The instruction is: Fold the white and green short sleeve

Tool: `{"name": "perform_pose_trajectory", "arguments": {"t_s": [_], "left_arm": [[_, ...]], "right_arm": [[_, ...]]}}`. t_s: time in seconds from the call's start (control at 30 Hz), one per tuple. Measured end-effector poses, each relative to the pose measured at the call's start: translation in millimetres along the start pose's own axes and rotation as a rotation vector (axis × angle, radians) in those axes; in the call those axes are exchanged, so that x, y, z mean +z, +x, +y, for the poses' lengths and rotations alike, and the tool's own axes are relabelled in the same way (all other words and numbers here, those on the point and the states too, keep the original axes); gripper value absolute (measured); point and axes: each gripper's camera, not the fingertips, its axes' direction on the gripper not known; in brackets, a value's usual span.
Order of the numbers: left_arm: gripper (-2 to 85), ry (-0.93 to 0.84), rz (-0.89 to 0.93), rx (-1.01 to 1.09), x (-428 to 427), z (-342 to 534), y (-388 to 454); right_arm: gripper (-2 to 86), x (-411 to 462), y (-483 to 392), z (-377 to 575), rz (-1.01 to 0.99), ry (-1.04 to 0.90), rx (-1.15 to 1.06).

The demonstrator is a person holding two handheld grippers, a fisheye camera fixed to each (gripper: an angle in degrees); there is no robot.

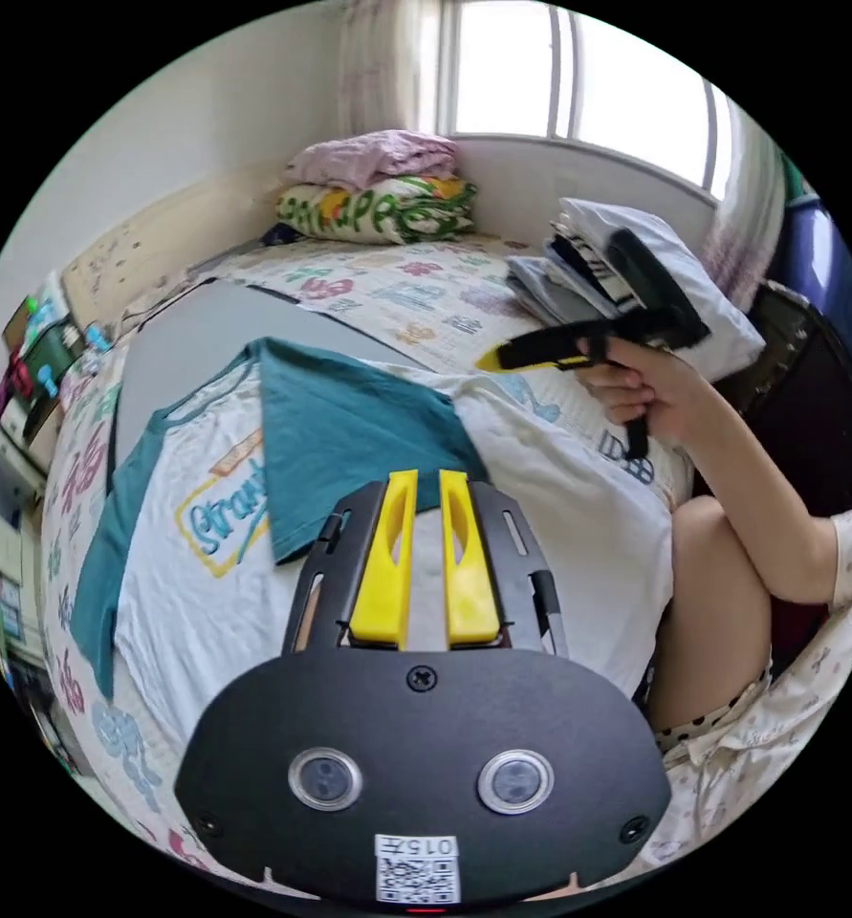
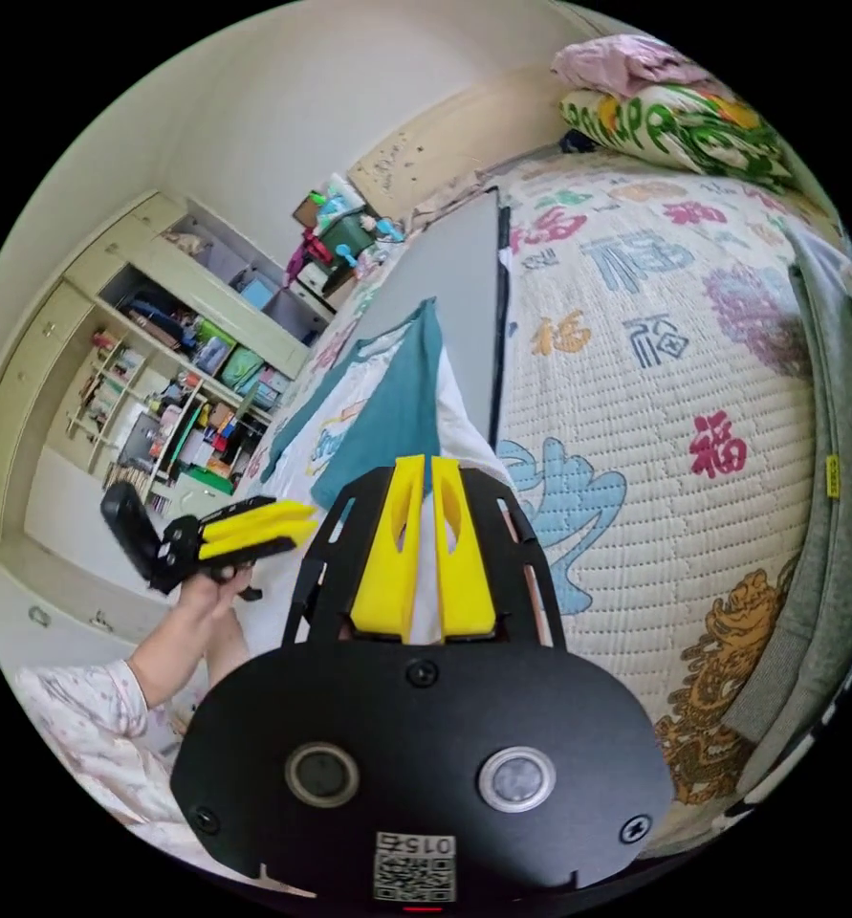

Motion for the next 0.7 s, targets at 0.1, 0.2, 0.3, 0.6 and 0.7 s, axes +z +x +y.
{"name": "perform_pose_trajectory", "arguments": {"t_s": [0.1, 0.2, 0.3, 0.6, 0.7], "left_arm": [[6.6, -0.009, -0.067, -0.230, -16.7, -13.3, -45.3], [11.0, -0.073, -0.028, -0.366, -17.0, -27.6, -70.2], [11.7, -0.077, 0.015, -0.429, -23.8, -42.9, -65.3], [7.9, -0.070, 0.027, -0.429, -66.7, -128.3, 3.0], [2.2, -0.077, -0.001, -0.415, -92.5, -158.2, 27.0]], "right_arm": [[0.7, 2.4, 7.6, 26.4, -0.055, -0.013, -0.187], [2.0, 29.9, 29.3, 46.7, -0.038, -0.114, -0.296], [4.8, 58.0, 50.1, 70.0, -0.042, -0.203, -0.436], [7.1, 138.7, 126.6, 138.6, 0.114, -0.362, -0.736], [1.9, 162.3, 165.6, 150.2, 0.199, -0.384, -0.752]]}}
